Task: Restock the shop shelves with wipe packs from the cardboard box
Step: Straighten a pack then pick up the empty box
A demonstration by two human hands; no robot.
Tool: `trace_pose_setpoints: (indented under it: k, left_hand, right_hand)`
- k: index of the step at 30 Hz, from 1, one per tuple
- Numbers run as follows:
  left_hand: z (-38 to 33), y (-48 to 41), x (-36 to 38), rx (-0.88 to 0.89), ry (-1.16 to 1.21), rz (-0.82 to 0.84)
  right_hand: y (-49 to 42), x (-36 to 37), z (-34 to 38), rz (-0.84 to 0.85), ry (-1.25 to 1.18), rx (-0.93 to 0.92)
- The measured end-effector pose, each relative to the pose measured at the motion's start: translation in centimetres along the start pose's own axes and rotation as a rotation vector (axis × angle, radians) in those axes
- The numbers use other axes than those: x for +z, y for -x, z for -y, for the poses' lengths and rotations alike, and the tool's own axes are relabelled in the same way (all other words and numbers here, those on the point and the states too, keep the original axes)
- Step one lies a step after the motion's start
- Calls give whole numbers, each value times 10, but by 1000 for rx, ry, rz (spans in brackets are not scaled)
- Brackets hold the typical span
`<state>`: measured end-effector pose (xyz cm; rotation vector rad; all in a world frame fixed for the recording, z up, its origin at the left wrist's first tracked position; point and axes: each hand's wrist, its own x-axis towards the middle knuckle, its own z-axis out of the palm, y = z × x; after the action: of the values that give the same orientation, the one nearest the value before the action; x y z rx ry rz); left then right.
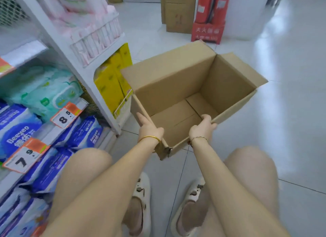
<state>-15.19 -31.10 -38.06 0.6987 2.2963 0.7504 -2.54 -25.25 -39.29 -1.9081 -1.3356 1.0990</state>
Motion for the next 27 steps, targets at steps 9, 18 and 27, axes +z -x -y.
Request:
trace_pose_setpoints:
  k: [9,18,27]
  left_hand:
    - [-127,-162,21,106,-21,-37]
    - [-264,-241,4,167,-223,42]
    - [-424,-202,-44,136,-449,280]
  right_hand:
    - [-151,45,86,-31,36,68]
    - [-237,-30,155,51,598,-107]
    - [-272,-162,262,466,1140,-452]
